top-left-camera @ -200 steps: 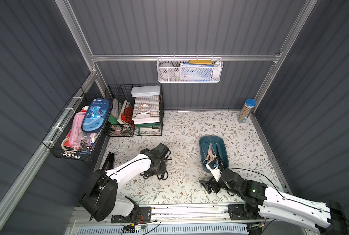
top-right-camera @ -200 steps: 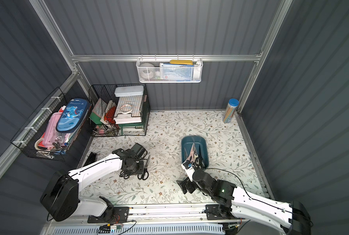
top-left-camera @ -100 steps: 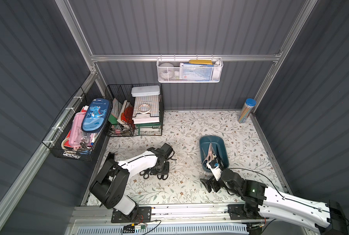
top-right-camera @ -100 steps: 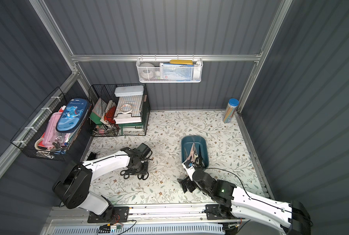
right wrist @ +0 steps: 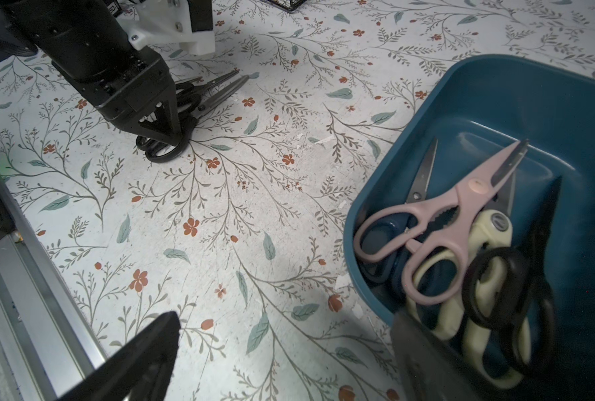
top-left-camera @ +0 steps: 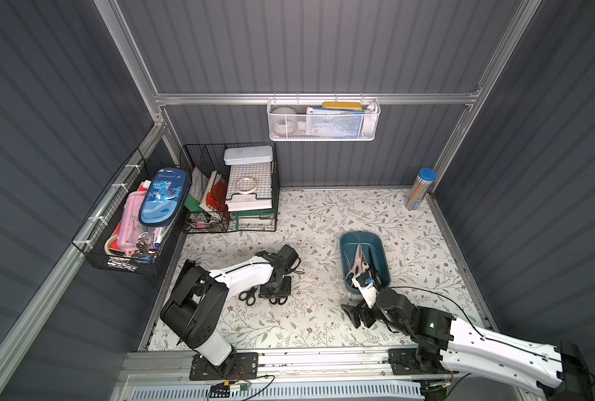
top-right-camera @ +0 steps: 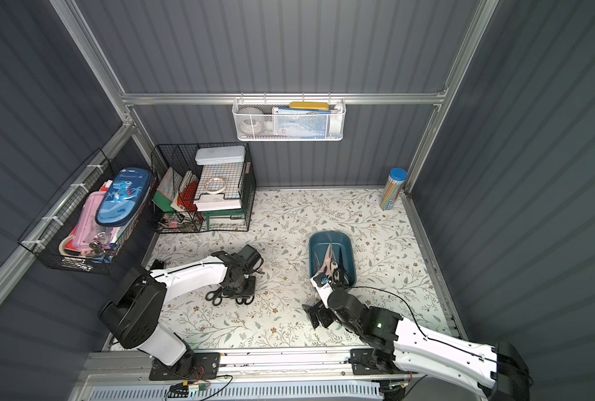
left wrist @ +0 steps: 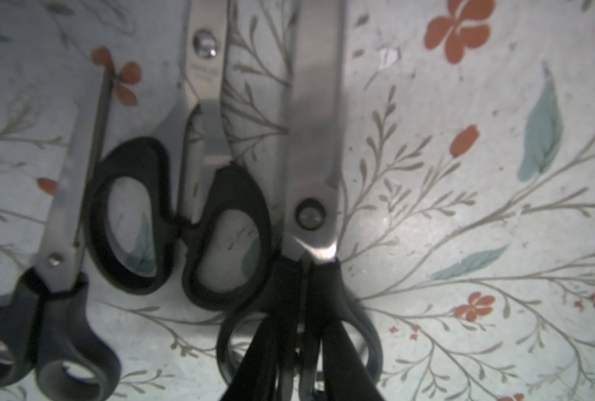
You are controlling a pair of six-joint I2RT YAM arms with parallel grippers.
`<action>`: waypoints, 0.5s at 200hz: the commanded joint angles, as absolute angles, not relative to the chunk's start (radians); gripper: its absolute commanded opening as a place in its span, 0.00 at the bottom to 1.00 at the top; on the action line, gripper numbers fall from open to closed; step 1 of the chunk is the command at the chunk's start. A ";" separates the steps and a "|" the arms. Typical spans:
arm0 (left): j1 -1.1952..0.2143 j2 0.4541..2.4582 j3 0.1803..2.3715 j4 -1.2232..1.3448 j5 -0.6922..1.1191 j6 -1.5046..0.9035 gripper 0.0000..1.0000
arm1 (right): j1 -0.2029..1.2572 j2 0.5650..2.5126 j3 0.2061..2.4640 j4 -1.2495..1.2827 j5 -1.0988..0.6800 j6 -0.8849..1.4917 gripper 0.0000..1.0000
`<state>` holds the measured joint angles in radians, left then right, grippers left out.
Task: Put the scissors into the storage box
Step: Pick up the scissors from the center of the board.
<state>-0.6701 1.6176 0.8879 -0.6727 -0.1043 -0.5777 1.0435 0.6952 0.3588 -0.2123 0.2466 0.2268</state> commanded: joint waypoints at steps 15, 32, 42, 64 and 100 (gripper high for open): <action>-0.677 1.657 0.879 -0.659 -0.101 -0.585 0.18 | 1.048 0.690 0.357 -0.212 0.270 0.232 0.99; -0.688 1.643 0.893 -0.658 -0.107 -0.578 0.16 | 1.047 0.679 0.356 -0.217 0.278 0.233 0.99; -0.694 1.635 0.915 -0.680 -0.125 -0.577 0.14 | 1.048 0.671 0.356 -0.224 0.278 0.234 0.99; -0.719 1.607 0.981 -0.728 -0.171 -0.577 0.09 | 1.049 0.641 0.354 -0.240 0.305 0.243 0.99; -0.758 1.567 1.150 -0.804 -0.226 -0.583 0.09 | 1.071 0.535 0.351 -0.299 0.411 0.262 0.99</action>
